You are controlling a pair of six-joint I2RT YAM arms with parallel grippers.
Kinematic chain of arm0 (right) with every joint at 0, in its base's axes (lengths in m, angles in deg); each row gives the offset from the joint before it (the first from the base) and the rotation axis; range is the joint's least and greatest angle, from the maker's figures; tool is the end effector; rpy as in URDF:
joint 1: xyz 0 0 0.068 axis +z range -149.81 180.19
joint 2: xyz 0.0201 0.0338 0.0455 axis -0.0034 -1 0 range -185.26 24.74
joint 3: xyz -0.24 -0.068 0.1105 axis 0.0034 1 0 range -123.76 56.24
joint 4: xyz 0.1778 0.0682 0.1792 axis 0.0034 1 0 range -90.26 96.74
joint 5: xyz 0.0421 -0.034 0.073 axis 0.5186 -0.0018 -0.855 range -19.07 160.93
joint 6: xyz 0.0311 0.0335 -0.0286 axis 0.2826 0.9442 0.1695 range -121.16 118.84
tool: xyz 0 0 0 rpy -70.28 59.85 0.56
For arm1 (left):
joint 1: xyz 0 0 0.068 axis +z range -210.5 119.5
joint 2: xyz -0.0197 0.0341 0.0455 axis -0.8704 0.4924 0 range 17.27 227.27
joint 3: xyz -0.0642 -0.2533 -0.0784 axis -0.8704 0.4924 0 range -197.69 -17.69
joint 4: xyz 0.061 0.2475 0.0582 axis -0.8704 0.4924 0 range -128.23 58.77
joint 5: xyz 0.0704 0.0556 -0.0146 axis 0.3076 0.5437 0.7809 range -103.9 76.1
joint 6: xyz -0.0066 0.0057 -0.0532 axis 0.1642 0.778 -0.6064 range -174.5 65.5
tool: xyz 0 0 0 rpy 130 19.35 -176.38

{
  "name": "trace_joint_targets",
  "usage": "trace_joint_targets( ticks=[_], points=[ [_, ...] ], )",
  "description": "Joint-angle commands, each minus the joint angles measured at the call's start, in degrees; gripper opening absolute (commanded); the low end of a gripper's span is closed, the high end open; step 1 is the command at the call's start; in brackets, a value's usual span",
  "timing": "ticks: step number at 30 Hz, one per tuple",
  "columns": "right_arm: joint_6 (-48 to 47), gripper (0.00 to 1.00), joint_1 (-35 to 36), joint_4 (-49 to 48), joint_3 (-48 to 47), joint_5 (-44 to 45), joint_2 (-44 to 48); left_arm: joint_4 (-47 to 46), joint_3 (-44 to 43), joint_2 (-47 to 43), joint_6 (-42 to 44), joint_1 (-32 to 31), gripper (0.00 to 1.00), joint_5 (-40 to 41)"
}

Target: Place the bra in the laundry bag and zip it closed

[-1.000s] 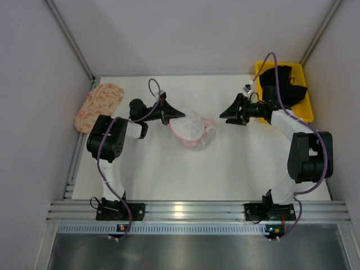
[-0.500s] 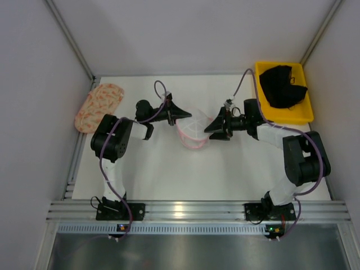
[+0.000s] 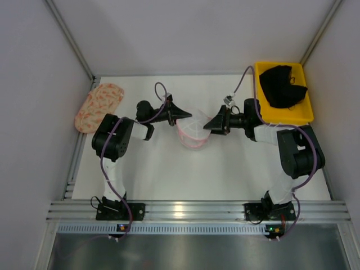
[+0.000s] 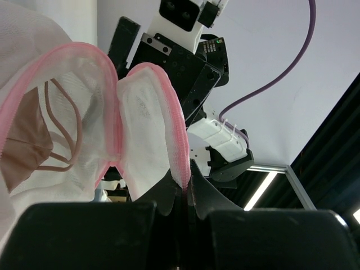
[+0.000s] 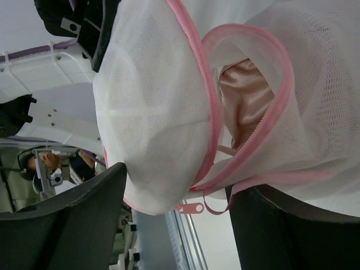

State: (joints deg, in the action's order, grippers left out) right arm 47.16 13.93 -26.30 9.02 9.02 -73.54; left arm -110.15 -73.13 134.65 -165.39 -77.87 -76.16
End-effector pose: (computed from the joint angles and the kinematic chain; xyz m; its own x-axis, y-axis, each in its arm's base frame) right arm 0.3237 0.1114 0.1835 -0.9367 0.1331 -0.3240 -0.2840 0.2529 0.9249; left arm 0.3711 -0.1491 0.1756 -0.9660 -0.1534 0.2081 -0.1919 -0.1139 -0.9748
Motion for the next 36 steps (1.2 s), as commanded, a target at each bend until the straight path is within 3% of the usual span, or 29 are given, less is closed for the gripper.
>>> trace_joint_targets(
  ticks=[1, 4, 5, 8, 12, 16, 18, 22, 23, 25, 26, 28, 29, 30, 32, 34, 36],
  points=[
    [0.8, 0.69, 0.2, -9.1, 0.0, -1.4, -0.7, -16.9, 0.2, 1.4, -0.8, -0.2, 0.00, 0.1],
    [-0.6, 0.51, 0.3, -7.0, -0.5, -2.9, 0.0, -15.8, -0.9, 2.1, 0.6, 0.0, 0.00, -0.2],
    [-1.4, 0.40, 0.2, -6.1, -0.5, -3.1, 0.0, -14.5, -1.6, 2.7, 1.3, 0.1, 0.00, -0.3],
    [-2.8, 0.27, 0.3, -4.0, -0.3, -4.1, 0.5, -13.9, -2.9, 3.7, 2.7, 0.7, 0.00, -0.8],
    [-3.2, 0.18, 0.2, -3.0, 0.0, -4.7, 0.7, -13.2, -4.7, 5.0, 3.7, 2.2, 0.00, -1.2],
    [-2.6, 0.00, 0.2, -3.1, -0.4, -5.1, 0.1, -11.9, -4.9, 5.8, 5.1, 3.0, 0.00, -2.2],
    [-1.8, 0.00, 0.3, -3.5, -0.9, -5.6, -0.5, -11.2, -5.6, 6.1, 6.6, 3.6, 0.01, -2.3],
    [3.6, 0.00, 0.3, -5.9, -1.0, -5.8, -2.2, -3.9, -9.8, 4.8, 13.8, 5.0, 0.39, -3.7],
    [4.8, 0.00, 0.3, -7.6, -0.9, -5.6, -2.7, -0.6, -10.6, 3.4, 19.3, 5.3, 0.52, -4.7],
    [9.0, 0.00, 0.3, -10.0, -0.2, -4.6, -3.1, 13.5, -12.1, 0.4, 30.8, 7.6, 0.57, -3.8],
    [10.7, 0.00, 0.3, -13.1, 0.1, -4.3, -3.3, 29.9, -14.9, -3.0, 46.0, 8.5, 0.58, -2.7],
    [16.6, 0.00, 0.2, -16.9, 0.8, -3.2, -4.2, 48.6, -19.3, -6.7, 62.9, 10.8, 0.61, -1.3],
    [18.7, 0.00, 0.2, -18.9, 1.3, -2.8, -4.6, 69.4, -26.0, -7.7, 81.3, 11.1, 0.61, 0.7],
    [20.7, 0.00, 0.2, -22.1, 2.0, -1.5, -4.7, 77.4, -28.6, -8.5, 89.4, 11.2, 0.61, 5.5],
    [26.5, 0.00, 0.2, -25.3, 3.0, -0.1, -5.1, 87.2, -33.5, -11.2, 106.7, 10.6, 0.61, 9.8],
    [32.6, 0.00, 0.2, -31.0, 4.5, 2.3, -5.4, 92.5, -33.3, -15.7, 115.3, 9.2, 0.61, 15.2],
    [36.3, 0.00, 0.2, -35.0, 5.3, 3.7, -6.8, 98.2, -32.4, -19.0, 132.2, 6.1, 0.60, 18.8]
  ],
)
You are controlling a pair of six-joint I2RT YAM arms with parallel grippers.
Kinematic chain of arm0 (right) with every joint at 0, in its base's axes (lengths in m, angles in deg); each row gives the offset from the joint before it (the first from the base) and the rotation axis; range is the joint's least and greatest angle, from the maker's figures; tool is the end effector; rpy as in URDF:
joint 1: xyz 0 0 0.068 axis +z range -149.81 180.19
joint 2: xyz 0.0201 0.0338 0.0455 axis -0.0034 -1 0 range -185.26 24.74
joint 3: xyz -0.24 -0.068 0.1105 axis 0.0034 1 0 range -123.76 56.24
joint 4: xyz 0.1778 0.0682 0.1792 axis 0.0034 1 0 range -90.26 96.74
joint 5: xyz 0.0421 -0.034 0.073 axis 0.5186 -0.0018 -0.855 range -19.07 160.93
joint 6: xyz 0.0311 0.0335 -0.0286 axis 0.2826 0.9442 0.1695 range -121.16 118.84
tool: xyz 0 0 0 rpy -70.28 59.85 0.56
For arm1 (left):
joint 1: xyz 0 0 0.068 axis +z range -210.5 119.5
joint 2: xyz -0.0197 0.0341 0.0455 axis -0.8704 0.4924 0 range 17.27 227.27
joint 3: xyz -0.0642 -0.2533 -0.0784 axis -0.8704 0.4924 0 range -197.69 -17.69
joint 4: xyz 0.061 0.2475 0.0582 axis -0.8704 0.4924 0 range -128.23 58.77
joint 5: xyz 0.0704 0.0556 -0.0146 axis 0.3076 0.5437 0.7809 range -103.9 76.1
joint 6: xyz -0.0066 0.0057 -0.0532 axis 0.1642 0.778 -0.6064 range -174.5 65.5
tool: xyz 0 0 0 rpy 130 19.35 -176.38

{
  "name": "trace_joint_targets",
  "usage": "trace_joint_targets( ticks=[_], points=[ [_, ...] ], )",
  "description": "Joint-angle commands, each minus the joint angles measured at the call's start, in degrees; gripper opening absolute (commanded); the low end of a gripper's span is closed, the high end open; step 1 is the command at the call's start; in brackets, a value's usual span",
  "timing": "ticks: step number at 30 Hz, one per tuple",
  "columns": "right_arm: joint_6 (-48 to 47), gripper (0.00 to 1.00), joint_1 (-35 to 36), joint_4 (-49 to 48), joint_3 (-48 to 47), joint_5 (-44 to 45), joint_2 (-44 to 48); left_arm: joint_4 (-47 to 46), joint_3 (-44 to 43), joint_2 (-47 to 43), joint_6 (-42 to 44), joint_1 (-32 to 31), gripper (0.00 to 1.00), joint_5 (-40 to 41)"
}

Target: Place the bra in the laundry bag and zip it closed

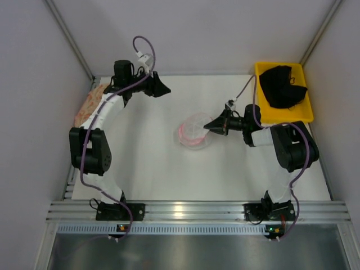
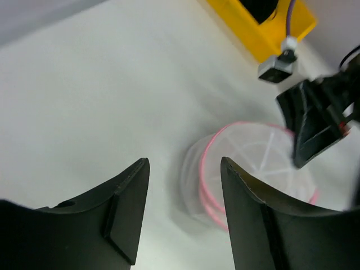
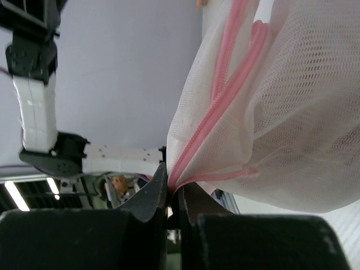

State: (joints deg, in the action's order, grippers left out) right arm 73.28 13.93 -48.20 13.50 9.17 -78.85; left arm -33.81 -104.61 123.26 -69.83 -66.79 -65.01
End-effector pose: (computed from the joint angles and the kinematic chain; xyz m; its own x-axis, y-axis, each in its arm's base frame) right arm 0.3251 0.1117 0.1651 -0.9700 0.2322 -0.0719 -0.0449 0.1197 0.9918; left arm 0.4266 -0.0749 0.3055 -0.5881 -0.1022 -0.8023 0.6458 0.5379 -0.5418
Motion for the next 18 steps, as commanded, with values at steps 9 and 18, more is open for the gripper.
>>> trace_joint_targets(
  ticks=[9, 18],
  points=[
    [17.1, 0.00, 1.2, -15.3, 0.7, 7.6, -3.5, 27.4, 12.4, -22.9, 84.8, -27.6, 0.36, 19.6],
    [21.5, 0.00, 5.1, -10.3, 0.6, 11.8, -0.5, 27.1, 19.8, -23.7, 104.4, -38.1, 0.35, 23.8]
  ],
)
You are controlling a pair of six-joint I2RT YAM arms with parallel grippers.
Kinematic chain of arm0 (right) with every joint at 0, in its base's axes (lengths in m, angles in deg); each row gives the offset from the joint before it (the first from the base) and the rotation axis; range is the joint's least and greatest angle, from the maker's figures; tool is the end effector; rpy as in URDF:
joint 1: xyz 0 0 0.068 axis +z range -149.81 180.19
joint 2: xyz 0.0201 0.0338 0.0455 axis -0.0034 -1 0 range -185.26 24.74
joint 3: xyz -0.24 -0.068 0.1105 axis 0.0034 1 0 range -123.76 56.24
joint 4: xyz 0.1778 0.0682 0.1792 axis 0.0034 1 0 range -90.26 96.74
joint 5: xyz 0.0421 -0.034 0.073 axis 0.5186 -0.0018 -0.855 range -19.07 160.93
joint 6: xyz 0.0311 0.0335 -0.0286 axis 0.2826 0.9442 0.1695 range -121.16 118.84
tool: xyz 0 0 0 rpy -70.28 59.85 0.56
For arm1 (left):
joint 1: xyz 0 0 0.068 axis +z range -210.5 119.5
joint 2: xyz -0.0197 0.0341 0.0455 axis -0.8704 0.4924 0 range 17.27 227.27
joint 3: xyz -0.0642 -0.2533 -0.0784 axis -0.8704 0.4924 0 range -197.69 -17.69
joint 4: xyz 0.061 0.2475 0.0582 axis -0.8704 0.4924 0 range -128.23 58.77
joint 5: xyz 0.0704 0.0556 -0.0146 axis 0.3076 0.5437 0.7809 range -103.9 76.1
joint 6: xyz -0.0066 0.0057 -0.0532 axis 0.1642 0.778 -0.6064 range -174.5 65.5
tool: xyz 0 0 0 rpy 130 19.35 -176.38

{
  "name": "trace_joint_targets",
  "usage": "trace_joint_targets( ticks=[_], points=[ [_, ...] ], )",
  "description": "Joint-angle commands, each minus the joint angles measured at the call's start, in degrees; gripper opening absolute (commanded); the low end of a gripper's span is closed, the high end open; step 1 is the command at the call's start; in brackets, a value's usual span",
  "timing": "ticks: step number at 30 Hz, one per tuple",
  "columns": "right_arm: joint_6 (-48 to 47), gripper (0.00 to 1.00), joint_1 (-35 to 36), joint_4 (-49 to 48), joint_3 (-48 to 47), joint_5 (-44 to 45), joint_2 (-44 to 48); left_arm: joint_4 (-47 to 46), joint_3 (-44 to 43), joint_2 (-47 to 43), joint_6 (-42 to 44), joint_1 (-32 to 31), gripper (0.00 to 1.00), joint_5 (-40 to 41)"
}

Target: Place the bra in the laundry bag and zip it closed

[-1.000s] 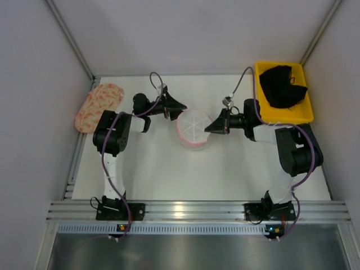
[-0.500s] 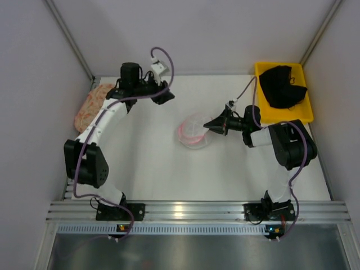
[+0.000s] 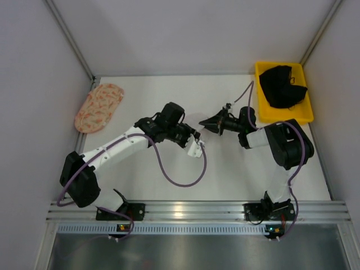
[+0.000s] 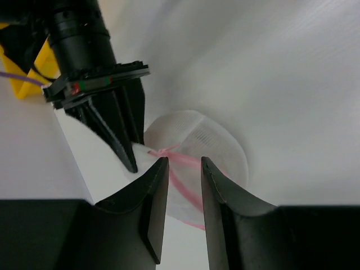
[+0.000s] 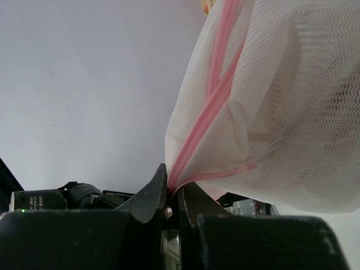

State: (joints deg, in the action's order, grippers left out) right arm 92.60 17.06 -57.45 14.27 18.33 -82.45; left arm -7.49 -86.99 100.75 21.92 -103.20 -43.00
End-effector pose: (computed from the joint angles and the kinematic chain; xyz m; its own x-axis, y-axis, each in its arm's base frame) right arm 0.3266 0.1285 0.1550 -0.9182 0.3550 0.1756 0.1942 0.0173 0.9808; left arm 0.2209 -0.2275 0.2997 0.7000 0.5097 -0.5001 0.7031 -0.3696 0.6074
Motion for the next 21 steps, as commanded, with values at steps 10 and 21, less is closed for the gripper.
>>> trace_joint_targets(
  ticks=[10, 21],
  points=[
    [1.0, 0.00, 2.8, 6.4, -1.3, 3.7, 4.3, -14.6, 11.4, -1.7, 14.8, -5.7, 0.47, 8.2],
    [-4.4, 0.00, 3.7, 15.9, -3.4, 3.7, 6.1, -35.9, 20.4, -0.8, 18.4, -7.1, 0.46, 17.8]
  ],
)
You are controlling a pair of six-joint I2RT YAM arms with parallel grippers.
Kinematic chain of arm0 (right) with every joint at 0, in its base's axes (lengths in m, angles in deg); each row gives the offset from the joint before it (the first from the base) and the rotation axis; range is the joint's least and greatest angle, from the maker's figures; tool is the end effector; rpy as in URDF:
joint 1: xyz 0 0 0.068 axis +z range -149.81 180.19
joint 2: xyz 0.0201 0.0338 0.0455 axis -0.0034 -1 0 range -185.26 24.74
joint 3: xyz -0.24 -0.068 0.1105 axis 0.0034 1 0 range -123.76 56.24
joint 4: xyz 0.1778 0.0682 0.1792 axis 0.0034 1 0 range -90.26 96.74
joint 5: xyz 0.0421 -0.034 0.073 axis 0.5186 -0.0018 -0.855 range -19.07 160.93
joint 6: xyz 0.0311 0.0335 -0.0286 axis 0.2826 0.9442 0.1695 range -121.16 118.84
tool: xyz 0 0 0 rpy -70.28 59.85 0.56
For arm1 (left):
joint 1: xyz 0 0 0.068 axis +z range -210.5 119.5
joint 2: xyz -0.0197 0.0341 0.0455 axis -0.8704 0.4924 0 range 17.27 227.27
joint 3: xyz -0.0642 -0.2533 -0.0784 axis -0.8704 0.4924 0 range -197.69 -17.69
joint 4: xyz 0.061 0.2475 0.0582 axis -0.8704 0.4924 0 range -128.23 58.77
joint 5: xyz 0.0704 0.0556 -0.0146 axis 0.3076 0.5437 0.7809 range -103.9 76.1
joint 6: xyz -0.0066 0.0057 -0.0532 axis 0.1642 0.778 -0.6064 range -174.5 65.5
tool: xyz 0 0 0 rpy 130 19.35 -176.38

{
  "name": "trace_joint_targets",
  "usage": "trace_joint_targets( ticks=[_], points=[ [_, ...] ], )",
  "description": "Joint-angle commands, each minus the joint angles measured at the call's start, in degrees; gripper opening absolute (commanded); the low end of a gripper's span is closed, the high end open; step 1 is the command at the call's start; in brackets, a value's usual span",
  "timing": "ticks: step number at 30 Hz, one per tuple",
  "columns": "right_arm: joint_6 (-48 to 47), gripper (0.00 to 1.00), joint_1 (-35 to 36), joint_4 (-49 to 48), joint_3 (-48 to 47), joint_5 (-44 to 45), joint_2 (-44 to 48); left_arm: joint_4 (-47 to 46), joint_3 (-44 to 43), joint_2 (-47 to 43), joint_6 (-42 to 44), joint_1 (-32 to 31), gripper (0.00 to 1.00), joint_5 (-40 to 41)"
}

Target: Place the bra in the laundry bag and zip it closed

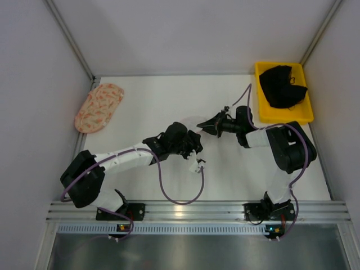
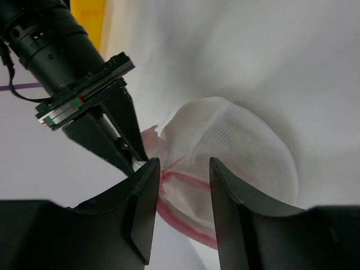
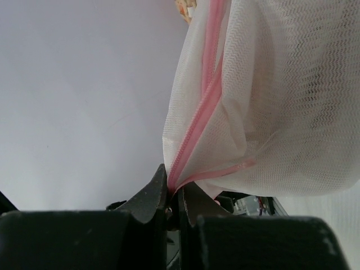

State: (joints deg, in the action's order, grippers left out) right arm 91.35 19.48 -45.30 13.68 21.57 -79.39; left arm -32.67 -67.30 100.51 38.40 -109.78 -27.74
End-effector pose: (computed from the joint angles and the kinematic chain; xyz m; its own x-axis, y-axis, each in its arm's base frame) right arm 0.3186 0.1401 0.1550 -0.8891 0.3783 0.2576 0.3077 0.0775 0.9483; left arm 0.1959 -0.2407 0.2213 0.8766 0.4681 -0.1118 0.3685 -0.5034 0.7815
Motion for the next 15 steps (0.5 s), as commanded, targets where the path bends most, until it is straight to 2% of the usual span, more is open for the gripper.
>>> trace_joint_targets(
  ticks=[1, 15],
  points=[
    [-3.4, 0.00, 1.4, 3.9, -2.8, 0.4, 2.9, -11.6, 0.9, -0.2, 2.0, -0.6, 0.46, 2.8],
    [-3.9, 0.00, 2.2, 7.6, -4.5, 0.2, 3.1, -14.1, 2.3, 1.0, 5.9, -0.8, 0.42, 4.4]
  ],
)
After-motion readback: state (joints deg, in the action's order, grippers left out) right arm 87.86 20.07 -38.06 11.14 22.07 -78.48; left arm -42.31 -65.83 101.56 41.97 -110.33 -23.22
